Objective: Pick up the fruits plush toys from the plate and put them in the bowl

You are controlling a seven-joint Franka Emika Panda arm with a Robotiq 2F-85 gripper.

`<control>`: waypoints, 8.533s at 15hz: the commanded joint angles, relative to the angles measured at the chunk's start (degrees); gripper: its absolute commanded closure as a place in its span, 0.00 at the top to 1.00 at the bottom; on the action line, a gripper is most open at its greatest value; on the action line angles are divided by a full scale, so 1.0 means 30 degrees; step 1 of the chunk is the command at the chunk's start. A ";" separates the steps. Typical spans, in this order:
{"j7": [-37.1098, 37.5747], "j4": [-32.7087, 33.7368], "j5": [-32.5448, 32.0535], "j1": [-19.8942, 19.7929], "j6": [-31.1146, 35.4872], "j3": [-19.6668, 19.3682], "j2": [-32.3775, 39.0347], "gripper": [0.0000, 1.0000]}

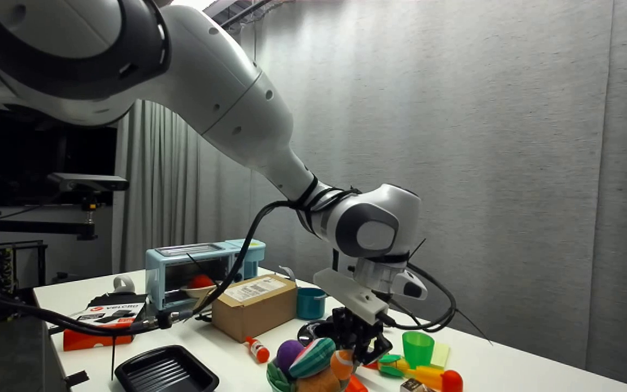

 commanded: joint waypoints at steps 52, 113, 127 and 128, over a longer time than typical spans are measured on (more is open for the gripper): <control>-0.2195 0.0052 0.0911 -0.0204 -0.2035 0.0395 -0.0580 1.00; -0.1673 0.3373 0.2580 -0.1713 -0.6814 0.0225 0.1008 0.03; -0.4538 0.1687 0.1637 -0.1540 -0.5235 0.0232 0.1075 0.03; -0.4638 0.1212 0.1666 -0.1392 -0.4206 0.0229 0.0911 0.03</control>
